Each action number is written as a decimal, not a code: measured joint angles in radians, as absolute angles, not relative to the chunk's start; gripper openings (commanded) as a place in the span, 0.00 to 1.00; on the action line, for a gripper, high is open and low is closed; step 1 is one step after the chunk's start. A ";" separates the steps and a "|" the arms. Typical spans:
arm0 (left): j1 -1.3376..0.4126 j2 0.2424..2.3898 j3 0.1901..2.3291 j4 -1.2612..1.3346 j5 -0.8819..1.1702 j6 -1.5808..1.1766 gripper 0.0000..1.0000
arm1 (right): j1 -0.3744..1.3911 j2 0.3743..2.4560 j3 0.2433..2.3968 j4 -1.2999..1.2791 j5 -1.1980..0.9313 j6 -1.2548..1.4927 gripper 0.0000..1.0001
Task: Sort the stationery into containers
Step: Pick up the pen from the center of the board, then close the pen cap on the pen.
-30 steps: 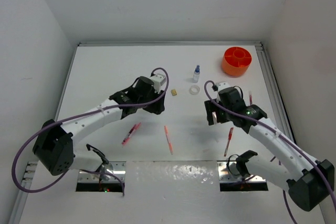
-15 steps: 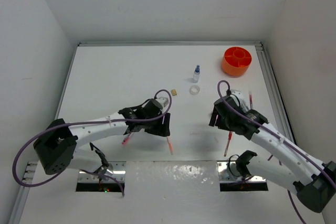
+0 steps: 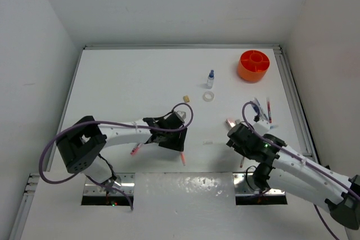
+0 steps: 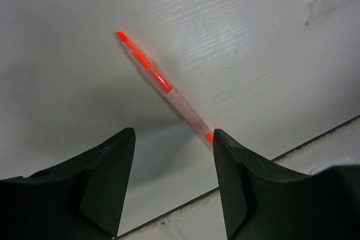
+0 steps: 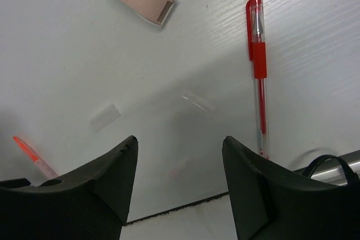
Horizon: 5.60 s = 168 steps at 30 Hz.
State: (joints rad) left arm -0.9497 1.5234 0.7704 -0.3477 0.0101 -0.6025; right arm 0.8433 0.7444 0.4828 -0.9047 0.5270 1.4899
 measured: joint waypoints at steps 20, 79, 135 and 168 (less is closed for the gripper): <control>-0.947 1.653 0.860 -0.335 -0.028 -0.643 0.20 | 0.676 1.058 0.490 -0.699 0.361 0.842 0.54; -0.833 1.523 0.896 -0.567 0.020 -0.068 0.00 | 0.511 1.310 0.559 -0.551 0.095 0.490 0.48; -0.724 1.308 1.180 -0.128 0.342 0.115 0.00 | 0.459 1.211 1.349 -0.222 -0.191 0.418 0.00; -0.508 1.383 0.908 0.331 0.610 -0.002 0.00 | 0.477 1.238 0.970 0.307 -0.229 0.468 0.00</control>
